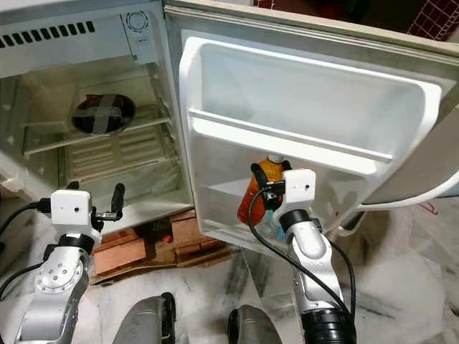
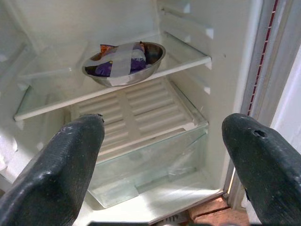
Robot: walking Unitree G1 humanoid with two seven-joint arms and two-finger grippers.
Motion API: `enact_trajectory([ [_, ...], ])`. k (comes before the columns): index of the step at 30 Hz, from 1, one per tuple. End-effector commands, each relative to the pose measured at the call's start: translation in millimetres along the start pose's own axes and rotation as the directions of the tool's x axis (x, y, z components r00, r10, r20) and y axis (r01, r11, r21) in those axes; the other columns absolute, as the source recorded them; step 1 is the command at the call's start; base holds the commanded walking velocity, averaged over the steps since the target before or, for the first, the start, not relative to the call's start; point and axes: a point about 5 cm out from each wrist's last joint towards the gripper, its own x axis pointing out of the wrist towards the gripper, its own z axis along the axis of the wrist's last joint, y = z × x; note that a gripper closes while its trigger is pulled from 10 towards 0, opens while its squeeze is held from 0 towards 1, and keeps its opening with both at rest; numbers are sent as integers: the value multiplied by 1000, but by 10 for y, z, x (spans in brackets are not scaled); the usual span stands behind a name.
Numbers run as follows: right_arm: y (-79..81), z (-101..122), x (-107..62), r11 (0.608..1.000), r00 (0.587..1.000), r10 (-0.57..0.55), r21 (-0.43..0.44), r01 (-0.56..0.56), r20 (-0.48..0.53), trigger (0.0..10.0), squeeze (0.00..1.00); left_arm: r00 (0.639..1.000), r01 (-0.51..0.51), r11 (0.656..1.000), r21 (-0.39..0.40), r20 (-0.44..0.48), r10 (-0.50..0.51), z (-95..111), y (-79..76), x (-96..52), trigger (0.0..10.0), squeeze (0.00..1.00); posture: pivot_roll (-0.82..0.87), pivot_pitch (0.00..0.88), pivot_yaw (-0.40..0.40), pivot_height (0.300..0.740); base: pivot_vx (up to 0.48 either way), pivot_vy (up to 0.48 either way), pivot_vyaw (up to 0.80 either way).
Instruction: Restocking fridge
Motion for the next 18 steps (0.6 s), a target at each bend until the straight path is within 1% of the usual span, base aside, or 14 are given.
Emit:
enact_trajectory([
  [1,-13,135,46,1000,998,-4,3,4,63,10000,0,1000,-2,1000,8,-4,2,-16,4,-8,10000,0,77,142,-41,740,0,0,0],
  [10,8,134,70,1000,998,6,23,-7,61,10000,0,1000,-13,1000,2,-6,13,-20,10,-5,10000,0,83,137,-46,740,0,0,0],
  [15,13,139,87,1000,998,9,26,-10,64,10000,0,1000,-17,1000,4,-5,17,-21,17,-6,10000,0,86,134,-45,721,0,0,0],
  [18,22,140,89,999,997,15,32,-18,71,10000,0,1000,-14,1000,7,-5,14,-22,20,-9,10000,0,86,131,-43,701,0,0,0],
])
